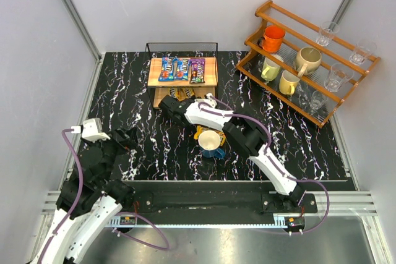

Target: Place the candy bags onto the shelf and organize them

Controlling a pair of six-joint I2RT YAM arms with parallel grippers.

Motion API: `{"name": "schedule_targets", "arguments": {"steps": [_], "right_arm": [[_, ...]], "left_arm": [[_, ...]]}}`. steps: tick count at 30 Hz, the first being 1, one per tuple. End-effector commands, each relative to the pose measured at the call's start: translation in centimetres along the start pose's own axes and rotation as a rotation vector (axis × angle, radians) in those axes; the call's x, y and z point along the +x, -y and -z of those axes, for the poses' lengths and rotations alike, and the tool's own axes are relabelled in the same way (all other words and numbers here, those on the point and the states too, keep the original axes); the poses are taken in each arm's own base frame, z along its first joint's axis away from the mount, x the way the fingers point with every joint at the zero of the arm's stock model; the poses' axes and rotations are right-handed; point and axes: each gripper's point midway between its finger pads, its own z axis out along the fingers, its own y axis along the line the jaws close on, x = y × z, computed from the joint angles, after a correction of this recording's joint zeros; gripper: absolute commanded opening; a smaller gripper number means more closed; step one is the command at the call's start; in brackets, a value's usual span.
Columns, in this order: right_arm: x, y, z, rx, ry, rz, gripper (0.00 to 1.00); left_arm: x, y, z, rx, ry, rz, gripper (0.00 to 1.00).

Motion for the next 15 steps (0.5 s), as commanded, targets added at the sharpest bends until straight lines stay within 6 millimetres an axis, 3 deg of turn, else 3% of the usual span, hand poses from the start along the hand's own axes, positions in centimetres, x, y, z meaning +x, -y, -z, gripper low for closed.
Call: {"name": "schedule_targets", "arguments": {"steps": [1,5,7,10,14,15], "right_arm": [[-0.2,-2.4,0.3,-0.029,0.030,-0.303,0.00],[0.6,-2.9,0.1,-0.030,0.017,-0.304,0.07],[1.0,-3.4,0.3,-0.037,0.004,-0.307,0.20],[1.2,-4.4,1.1,-0.069,-0.016,-0.302,0.30],[0.6,-4.9,2.3,-0.097,-0.021,-0.287,0.50],[0.6,-3.8,2.2,-0.093,-0.015,-0.245,0.52]], "left_arm": [[-1.2,0.2,0.3,0.004,0.036,0.019,0.99],[-1.2,0.3,0.3,0.008,0.036,0.020,0.99],[-1.2,0.2,0.4,0.006,0.036,0.019,0.99],[-1.2,0.2,0.4,0.007,0.035,0.019,0.99],[-1.2,0.2,0.4,0.008,0.037,0.021,0.99],[-1.2,0.3,0.4,0.010,0.037,0.021,0.99]]}}
